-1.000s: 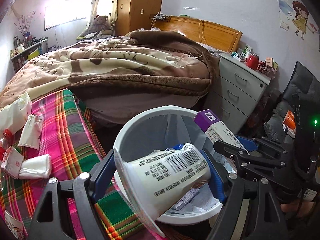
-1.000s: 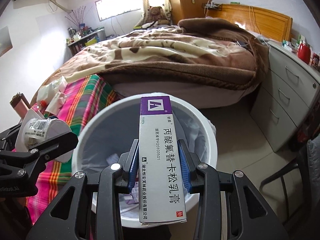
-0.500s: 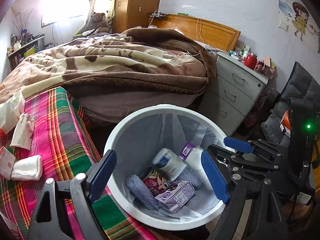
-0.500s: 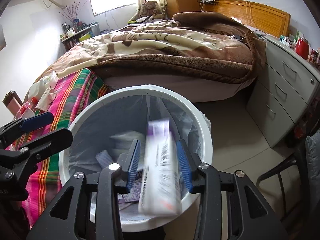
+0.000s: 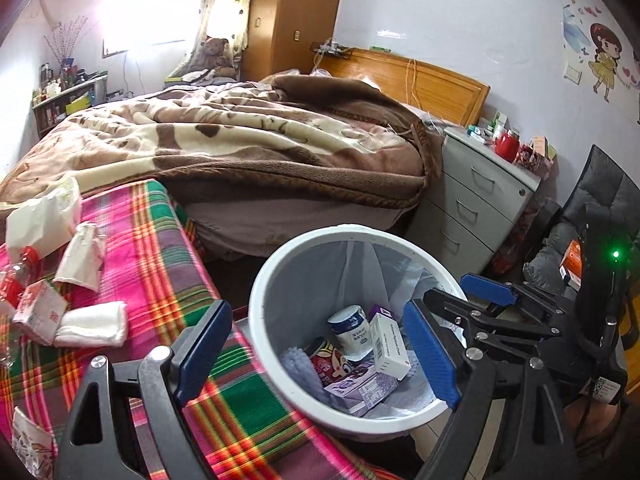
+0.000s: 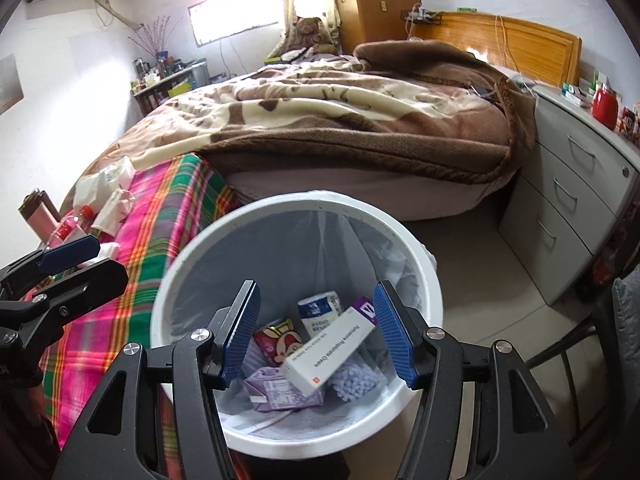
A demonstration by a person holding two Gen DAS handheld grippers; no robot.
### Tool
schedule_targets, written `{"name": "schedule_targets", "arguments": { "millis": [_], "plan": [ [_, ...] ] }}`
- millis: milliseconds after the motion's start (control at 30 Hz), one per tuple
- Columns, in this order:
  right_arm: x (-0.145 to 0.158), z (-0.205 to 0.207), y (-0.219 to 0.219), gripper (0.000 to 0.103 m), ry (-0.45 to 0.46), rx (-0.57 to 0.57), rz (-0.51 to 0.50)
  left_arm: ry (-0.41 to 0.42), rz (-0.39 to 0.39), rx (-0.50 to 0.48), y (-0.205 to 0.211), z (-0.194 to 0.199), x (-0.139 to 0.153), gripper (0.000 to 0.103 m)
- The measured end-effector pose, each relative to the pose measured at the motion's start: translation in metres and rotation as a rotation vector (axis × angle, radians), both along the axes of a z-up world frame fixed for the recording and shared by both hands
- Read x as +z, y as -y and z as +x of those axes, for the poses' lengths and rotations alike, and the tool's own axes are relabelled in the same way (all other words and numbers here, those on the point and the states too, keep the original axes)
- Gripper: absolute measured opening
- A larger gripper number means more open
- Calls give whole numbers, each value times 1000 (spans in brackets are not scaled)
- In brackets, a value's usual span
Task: Collect trash
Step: 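Move both tools back over the trash on the bed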
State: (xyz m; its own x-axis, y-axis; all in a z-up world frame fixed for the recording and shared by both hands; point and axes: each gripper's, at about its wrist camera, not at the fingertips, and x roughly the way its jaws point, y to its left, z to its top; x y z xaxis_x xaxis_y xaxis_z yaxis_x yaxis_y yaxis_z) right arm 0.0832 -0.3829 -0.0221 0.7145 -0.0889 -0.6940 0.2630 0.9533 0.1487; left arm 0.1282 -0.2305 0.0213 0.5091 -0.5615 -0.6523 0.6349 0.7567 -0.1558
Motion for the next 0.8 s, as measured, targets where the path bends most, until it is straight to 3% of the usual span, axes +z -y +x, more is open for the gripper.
{"name": "schedule_targets", "arguments": {
  "millis": [367, 800],
  "plan": [
    [19, 0, -33, 61, 110, 65, 8, 33, -26, 79, -49, -5, 11, 89],
    [24, 17, -82, 61, 142, 189, 13, 44, -42, 214, -128, -3, 11, 89]
  ]
}}
